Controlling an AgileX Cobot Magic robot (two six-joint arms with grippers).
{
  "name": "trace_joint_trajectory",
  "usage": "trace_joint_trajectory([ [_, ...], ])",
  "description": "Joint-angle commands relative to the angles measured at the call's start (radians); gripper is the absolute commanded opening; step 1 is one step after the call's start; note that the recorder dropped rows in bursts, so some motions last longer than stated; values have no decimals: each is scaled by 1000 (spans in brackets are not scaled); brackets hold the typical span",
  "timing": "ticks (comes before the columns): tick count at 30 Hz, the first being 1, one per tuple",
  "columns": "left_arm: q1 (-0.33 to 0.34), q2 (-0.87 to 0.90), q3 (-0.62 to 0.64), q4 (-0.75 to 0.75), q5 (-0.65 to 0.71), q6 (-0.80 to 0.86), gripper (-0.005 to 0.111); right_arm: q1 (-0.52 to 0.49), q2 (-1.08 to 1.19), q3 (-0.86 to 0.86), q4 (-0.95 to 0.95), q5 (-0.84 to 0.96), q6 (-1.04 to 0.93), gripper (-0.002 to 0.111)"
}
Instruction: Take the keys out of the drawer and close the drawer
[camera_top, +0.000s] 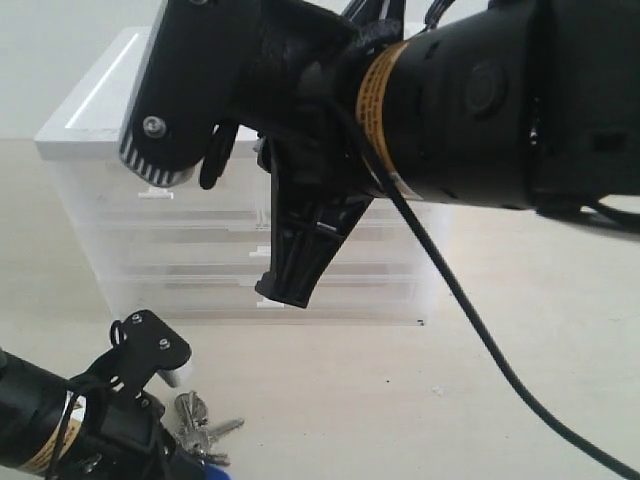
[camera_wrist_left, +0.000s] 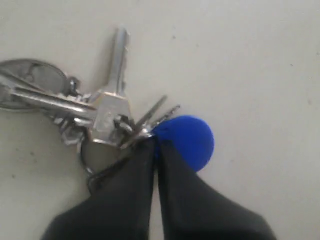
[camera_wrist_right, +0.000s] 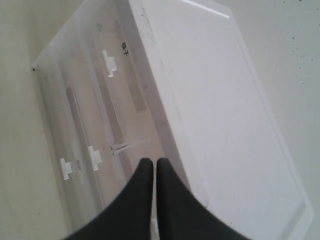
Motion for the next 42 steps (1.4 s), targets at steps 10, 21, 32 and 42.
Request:
trace_joint_trajectory([
  [10, -9, 133, -188, 2, 123, -19, 5, 1, -11, -2, 3, 33, 25, 0],
  [21, -9, 144, -242, 2, 273, -17, 5, 1, -11, -2, 0, 34, 25, 0],
  [32, -9, -19, -156, 2, 273, -38, 5, 1, -11, -2, 0, 38, 30, 0],
  [42, -9, 10, -98, 2, 417, -144, 5, 1, -11, -2, 0, 38, 30, 0],
])
